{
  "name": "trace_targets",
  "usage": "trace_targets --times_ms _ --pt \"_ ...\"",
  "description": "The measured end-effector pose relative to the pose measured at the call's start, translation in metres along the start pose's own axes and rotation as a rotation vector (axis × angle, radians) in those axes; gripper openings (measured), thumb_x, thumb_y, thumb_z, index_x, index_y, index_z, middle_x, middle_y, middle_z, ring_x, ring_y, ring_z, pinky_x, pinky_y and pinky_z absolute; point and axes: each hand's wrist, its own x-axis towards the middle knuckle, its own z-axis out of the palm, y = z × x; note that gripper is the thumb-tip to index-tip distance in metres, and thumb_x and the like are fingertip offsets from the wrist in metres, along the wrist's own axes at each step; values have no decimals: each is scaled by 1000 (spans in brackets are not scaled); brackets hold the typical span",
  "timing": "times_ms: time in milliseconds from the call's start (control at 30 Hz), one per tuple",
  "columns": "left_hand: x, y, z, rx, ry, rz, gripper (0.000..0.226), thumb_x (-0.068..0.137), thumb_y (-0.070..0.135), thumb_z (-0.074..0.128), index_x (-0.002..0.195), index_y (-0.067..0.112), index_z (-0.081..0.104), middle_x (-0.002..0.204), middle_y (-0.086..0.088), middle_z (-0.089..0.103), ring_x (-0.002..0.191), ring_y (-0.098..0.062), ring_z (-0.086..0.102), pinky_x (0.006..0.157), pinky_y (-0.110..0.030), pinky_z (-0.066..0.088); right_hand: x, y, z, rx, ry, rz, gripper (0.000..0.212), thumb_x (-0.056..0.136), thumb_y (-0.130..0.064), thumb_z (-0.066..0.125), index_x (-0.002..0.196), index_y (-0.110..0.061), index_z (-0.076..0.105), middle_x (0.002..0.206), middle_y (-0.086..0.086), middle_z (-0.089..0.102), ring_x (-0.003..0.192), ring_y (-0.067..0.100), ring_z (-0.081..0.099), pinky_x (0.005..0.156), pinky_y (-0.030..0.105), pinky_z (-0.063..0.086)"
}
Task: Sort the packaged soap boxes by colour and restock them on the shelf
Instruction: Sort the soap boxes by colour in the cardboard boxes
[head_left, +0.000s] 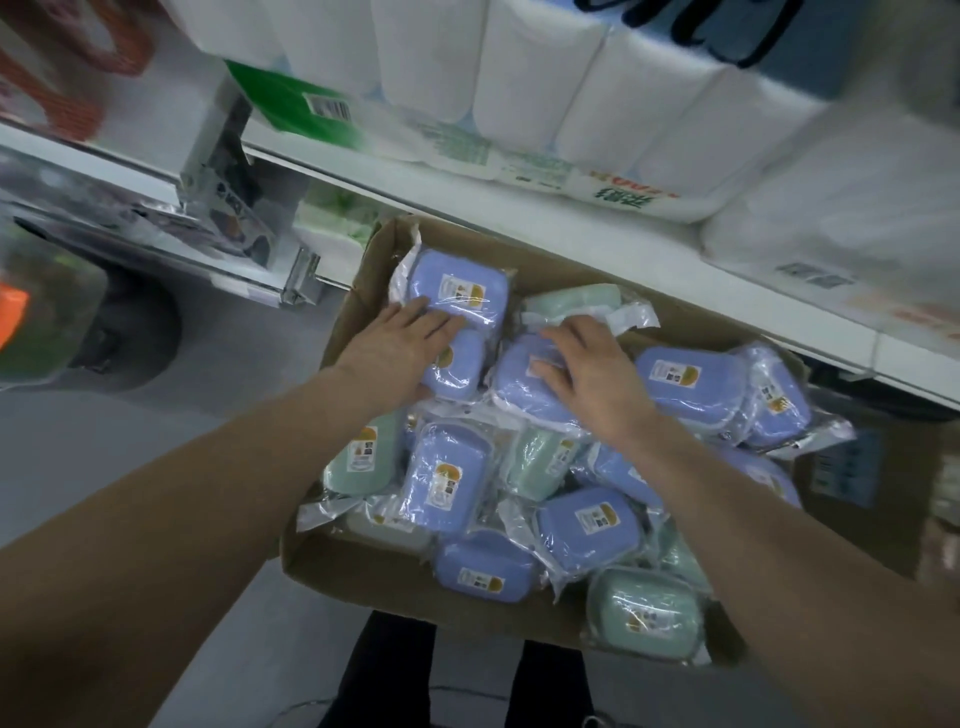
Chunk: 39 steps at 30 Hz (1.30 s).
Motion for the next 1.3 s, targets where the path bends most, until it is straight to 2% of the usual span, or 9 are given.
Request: trace_targets --times_ms 133,233,400,533,733,933,1100,1200,1300 --pt "-12 1 0 52 38 -23 95 90 53 53 153 23 -11 162 4 -6 149 -20 -9 120 -41 1 -33 -4 -3 -18 -239 187 71 86 -69 43 140 -23 49 125 13 53 121 35 49 94 53 47" --pt "-32 -1 -3 -19 120 -86 98 87 56 56 154 19 -5 162 -2 -1 149 -22 -3 120 -41 0 -45 -4 -12 -39 -414 215 85 82 -65 60 152 -28 28 136 9 45 128 32 42 100 50 42" --pt "-73 -5 3 -126 233 -214 87 85 42 65 151 5 22 147 -19 36 134 -37 35 112 -45 26 -42 -18 -31 -20 -46 142 81 77 -61 55 140 -10 49 109 18 56 99 39 54 86 46 47" --pt "-93 -9 18 -153 59 -280 89 88 48 60 153 12 11 134 -12 50 121 -31 48 103 -40 35 -11 -38 -41 -9 164 102 76 82 -55 58 140 -9 45 112 19 54 98 36 52 85 45 46" --pt "-101 -11 34 -230 53 -321 88 84 49 65 151 14 19 133 -11 48 118 -31 49 96 -40 42 70 -68 -7 -5 -25 27 76 89 -39 65 153 -20 30 146 27 34 134 44 33 113 51 29" --pt "-114 -12 35 -354 63 -321 115 77 41 77 154 15 -4 134 -18 39 103 -38 55 82 -43 47 91 -77 13 -162 -251 78 76 98 -46 50 157 -33 4 162 20 1 149 40 3 121 47 12" --pt "-128 -8 23 -364 38 -350 104 77 40 78 153 14 12 150 -16 23 121 -39 46 97 -42 42 40 -88 -4 -83 -12 -1 63 95 -22 56 152 -12 31 151 26 31 137 45 33 111 52 36" --pt "-138 -2 18 -320 27 -317 73 80 36 75 141 16 41 143 -12 40 123 -32 45 98 -37 40 -12 -95 -5 -63 99 -154 62 69 10 64 128 -3 52 124 23 54 109 40 53 90 50 50" --pt "-147 7 18 -401 -9 -418 66 78 37 76 131 18 42 119 -13 58 106 -30 54 81 -34 42 -54 -102 12 -81 -19 -348 79 56 21 65 128 -9 54 132 17 55 118 39 53 93 49 50"
